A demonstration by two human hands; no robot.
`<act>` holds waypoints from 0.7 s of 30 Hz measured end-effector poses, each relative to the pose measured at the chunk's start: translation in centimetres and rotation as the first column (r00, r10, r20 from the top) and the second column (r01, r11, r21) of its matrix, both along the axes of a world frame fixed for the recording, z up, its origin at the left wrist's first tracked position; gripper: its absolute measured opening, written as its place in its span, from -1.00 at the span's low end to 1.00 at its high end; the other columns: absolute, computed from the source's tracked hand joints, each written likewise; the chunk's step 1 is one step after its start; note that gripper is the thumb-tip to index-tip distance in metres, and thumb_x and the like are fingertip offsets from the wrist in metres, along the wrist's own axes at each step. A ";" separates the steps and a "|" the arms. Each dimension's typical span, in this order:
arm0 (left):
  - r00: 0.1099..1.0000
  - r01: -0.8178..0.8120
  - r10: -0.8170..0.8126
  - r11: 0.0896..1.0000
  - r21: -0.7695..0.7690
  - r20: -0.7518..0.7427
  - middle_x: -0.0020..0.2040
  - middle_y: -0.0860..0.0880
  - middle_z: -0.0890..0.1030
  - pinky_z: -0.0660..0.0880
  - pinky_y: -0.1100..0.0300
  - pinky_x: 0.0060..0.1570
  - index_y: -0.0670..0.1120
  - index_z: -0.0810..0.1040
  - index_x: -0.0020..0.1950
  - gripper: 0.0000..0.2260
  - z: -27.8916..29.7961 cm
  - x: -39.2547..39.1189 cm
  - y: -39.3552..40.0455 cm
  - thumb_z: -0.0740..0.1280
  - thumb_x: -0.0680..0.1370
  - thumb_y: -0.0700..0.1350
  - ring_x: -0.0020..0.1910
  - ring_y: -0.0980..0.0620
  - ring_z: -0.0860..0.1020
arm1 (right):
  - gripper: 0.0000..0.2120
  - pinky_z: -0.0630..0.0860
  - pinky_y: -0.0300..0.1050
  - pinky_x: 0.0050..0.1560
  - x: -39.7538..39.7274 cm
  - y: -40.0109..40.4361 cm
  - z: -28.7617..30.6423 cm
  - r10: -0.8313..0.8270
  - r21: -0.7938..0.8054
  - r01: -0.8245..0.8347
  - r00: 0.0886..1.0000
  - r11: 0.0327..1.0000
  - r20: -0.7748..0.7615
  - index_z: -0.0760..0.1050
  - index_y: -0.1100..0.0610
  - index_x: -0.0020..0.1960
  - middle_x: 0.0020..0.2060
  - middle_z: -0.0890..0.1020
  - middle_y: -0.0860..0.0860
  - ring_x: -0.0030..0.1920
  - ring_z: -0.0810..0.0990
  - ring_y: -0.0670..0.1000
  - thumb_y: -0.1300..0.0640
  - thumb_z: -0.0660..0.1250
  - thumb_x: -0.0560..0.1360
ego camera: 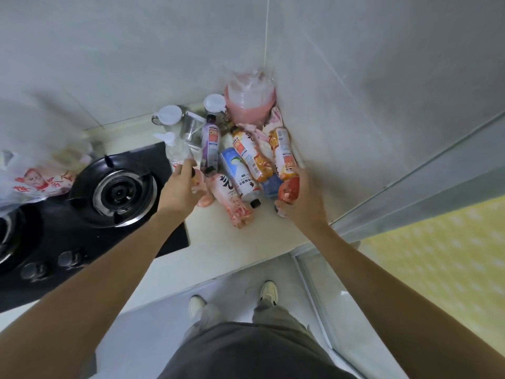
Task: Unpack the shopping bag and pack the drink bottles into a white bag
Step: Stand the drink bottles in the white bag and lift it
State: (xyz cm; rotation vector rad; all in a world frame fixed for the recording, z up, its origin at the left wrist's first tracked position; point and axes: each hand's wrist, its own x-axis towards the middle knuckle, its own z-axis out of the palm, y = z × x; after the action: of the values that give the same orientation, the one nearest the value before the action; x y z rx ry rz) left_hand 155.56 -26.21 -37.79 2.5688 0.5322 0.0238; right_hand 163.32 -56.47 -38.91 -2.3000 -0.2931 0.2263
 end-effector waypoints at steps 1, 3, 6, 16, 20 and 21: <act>1.000 -0.026 0.026 1.000 -0.017 0.012 0.17 -0.05 0.50 0.55 -0.06 -0.10 0.03 0.29 0.31 -0.46 -0.1 0.0 -0.2 0.51 0.46 -0.18 0.01 -0.14 0.57 | -0.17 0.54 -0.01 0.22 0.2 -0.1 -0.2 -0.002 0.009 0.002 1.000 1.000 -0.009 0.33 0.05 0.45 0.32 0.53 0.01 0.28 0.55 0.07 0.05 0.68 0.31; 0.998 -0.065 0.066 0.997 -0.033 0.025 0.17 -0.06 0.50 0.57 -0.11 -0.08 0.03 0.28 0.32 -0.44 -0.2 -0.1 -0.7 0.52 0.46 -0.18 0.01 -0.15 0.57 | -0.28 0.50 -0.11 0.11 0.5 -0.2 -0.6 -0.002 0.001 0.002 1.000 1.000 -0.015 0.38 0.06 0.37 0.23 0.57 0.01 0.19 0.58 0.07 0.00 0.66 0.34; 0.996 -0.082 0.083 0.997 -0.012 0.036 0.12 -0.07 0.50 0.57 -0.15 -0.11 0.00 0.29 0.27 -0.48 -0.3 -0.5 -1.1 0.52 0.45 -0.15 -0.01 -0.18 0.56 | -0.37 0.54 -0.07 0.05 0.7 0.1 -0.7 0.041 -0.023 -0.041 0.999 0.999 0.029 0.42 0.09 0.32 0.14 0.60 0.02 0.09 0.60 0.07 -0.07 0.61 0.38; 0.967 -0.207 0.218 0.973 -0.098 0.129 -0.01 -0.03 0.54 0.55 -0.08 -0.13 0.03 0.29 0.21 -0.45 3.6 -7.1 -0.8 0.55 0.38 -0.06 -0.11 -0.13 0.54 | -0.41 0.53 -0.07 -0.08 -0.1 8.1 5.3 0.313 -0.016 -0.320 0.916 0.947 0.252 0.53 0.12 0.16 -0.02 0.65 -0.04 -0.04 0.61 0.04 -0.23 0.60 0.33; 0.948 -0.271 0.280 0.959 -0.081 0.151 -0.04 0.01 0.56 0.54 -0.08 -0.16 0.04 0.29 0.19 -0.46 6.3 -12.3 1.6 0.56 0.38 -0.03 -0.13 -0.10 0.55 | -0.40 0.60 -0.03 -0.01 -3.9 14.0 7.4 0.459 -0.015 -0.472 0.848 0.881 0.264 0.50 0.00 0.20 0.02 0.67 -0.07 -0.01 0.66 0.00 -0.32 0.56 0.33; 0.937 -0.298 0.309 0.950 -0.089 0.164 -0.03 0.02 0.56 0.53 -0.04 -0.16 0.04 0.29 0.18 -0.47 6.9 -14.1 2.3 0.55 0.39 -0.03 -0.12 -0.09 0.55 | -0.38 0.60 -0.02 0.00 -5.2 15.4 7.9 0.489 -0.015 -0.504 0.828 0.863 0.274 0.49 0.00 0.21 0.03 0.68 -0.06 0.01 0.67 0.02 -0.33 0.56 0.33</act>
State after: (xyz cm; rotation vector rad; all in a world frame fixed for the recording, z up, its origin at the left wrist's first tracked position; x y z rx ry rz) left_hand 141.49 -23.89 -30.86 2.3704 0.8412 0.3338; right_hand 158.14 -41.03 -31.02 -2.1536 -1.0342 0.1584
